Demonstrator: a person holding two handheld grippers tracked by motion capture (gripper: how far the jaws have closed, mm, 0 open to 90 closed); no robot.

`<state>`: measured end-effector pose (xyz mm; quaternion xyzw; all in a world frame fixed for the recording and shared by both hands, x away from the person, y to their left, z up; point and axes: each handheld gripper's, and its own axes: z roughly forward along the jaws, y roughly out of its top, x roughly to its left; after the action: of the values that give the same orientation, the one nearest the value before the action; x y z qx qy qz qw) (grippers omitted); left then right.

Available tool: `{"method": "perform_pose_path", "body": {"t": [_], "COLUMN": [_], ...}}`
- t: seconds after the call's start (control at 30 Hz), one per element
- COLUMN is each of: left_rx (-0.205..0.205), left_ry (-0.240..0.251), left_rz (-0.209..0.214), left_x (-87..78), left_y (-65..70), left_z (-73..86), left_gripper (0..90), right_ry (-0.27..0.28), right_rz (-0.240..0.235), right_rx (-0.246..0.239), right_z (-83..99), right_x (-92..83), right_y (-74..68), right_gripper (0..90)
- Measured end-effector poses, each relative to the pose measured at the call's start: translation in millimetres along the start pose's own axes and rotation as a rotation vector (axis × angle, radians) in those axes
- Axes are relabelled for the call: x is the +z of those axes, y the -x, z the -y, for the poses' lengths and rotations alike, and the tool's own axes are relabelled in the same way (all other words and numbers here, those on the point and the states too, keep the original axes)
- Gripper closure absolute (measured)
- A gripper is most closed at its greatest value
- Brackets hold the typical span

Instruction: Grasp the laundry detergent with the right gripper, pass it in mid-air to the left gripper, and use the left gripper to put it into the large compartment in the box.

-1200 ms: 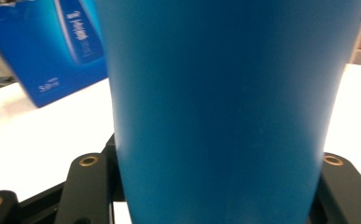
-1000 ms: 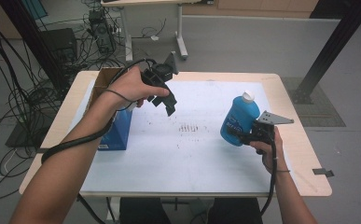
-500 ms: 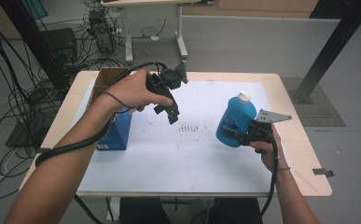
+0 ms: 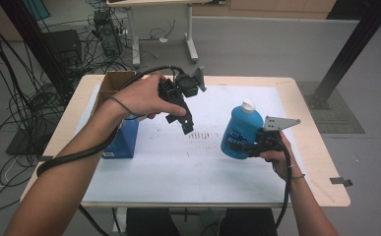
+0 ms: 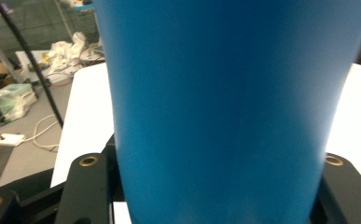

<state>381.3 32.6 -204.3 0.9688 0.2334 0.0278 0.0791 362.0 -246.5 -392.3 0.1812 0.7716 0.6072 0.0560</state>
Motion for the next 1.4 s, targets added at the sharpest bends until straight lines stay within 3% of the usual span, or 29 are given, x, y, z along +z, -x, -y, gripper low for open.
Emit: {"method": "perform_pose_path", "body": {"t": [0.57, 0.8, 1.0, 1.4], "left_rx": [0.105, 0.142, 0.15, 0.203], "left_ry": [0.052, 0.043, 0.046, 0.032], "left_rz": [0.025, 0.033, 0.033, 0.042], "left_x": [-6.7, -7.5, -7.7, -6.1], "left_y": [21.2, 31.0, 35.4, 46.1], "left_z": [-5.5, -9.2, -10.8, -15.7], "left_gripper": [7.6, 7.3, 6.2, 7.2], "right_ry": [-0.062, -0.079, -0.087, -0.12], "right_rz": [-0.123, -0.173, -0.218, -0.272], "right_rx": [-0.058, -0.077, -0.09, -0.133], "right_z": [-12.6, -16.8, -21.7, -31.9], "right_x": [23.7, 32.2, 37.2, 48.6], "right_y": [-15.2, -21.1, -24.2, -32.8], "right_gripper": [41.3, 41.2, 41.3, 41.3]}}
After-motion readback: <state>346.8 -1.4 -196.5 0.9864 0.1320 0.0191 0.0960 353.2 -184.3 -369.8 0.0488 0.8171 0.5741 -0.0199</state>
